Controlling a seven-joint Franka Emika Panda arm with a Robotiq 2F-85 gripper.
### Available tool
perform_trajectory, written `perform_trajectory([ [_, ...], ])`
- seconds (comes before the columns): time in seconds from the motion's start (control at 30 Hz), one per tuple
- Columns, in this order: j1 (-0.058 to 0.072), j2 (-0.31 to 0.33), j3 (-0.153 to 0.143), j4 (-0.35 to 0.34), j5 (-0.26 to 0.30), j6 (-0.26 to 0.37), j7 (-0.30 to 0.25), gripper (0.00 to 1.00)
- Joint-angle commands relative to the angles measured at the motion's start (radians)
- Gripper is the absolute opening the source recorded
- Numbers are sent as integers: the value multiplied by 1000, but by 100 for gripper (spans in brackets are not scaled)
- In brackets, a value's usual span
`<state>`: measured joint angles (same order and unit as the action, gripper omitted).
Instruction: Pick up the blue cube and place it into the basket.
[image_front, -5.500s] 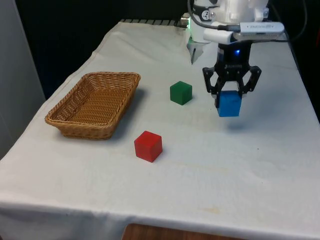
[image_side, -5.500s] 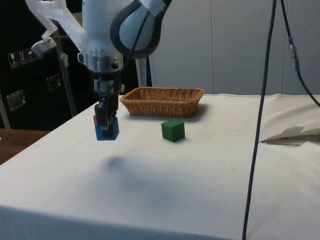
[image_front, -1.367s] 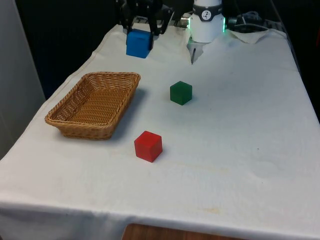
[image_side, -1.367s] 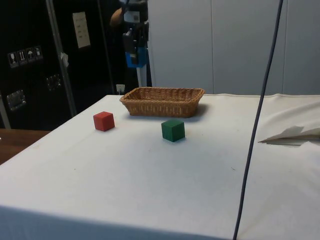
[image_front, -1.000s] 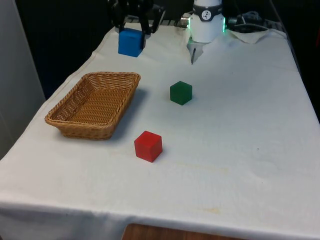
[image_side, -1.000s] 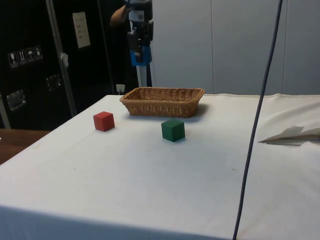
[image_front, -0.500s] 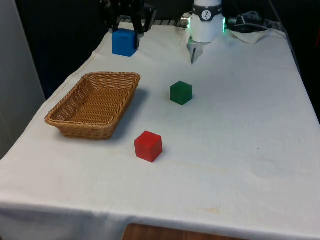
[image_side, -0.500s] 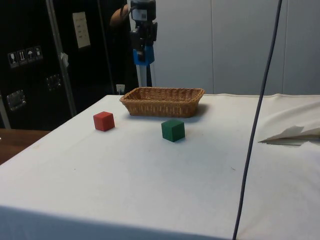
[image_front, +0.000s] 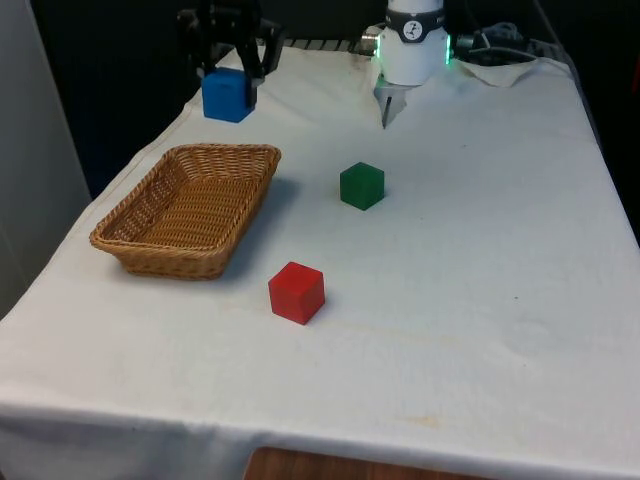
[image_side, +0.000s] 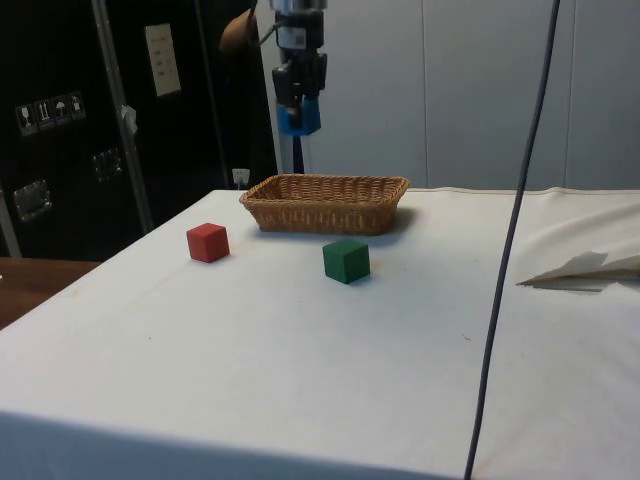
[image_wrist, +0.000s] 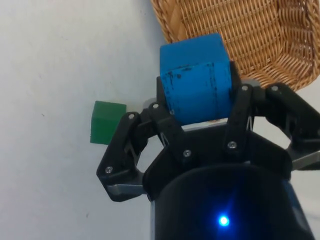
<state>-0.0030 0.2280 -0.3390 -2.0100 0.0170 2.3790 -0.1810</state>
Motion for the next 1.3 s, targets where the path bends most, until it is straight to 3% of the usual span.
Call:
perform_trajectory([
  [0.0, -9, 8, 4, 4, 24, 1, -20, 0],
  [0.03, -10, 13, 1, 5, 34, 2, -28, 0],
  [0.07, -1, 11, -7, 4, 19, 1, -15, 0],
  [0.1, -11, 18, -2, 7, 43, 2, -36, 0],
  [0.37, -16, 67, -40, 28, 124, -2, -108, 0],
  [0.4, -8, 63, -45, 23, 109, 1, -95, 0],
  [0.43, -16, 72, -43, 30, 129, -2, -113, 0],
  [0.6, -9, 79, -54, 35, 133, -4, -115, 0],
  [0.93, -9, 83, -56, 34, 129, -1, -114, 0],
  [1.17, -19, 120, -65, 39, 143, 22, -136, 0],
  [1.2, -12, 116, -71, 35, 132, 18, -125, 0],
  [1.23, -20, 125, -67, 39, 144, 26, -137, 0],
  [1.27, -20, 131, -69, 40, 146, 30, -139, 0],
])
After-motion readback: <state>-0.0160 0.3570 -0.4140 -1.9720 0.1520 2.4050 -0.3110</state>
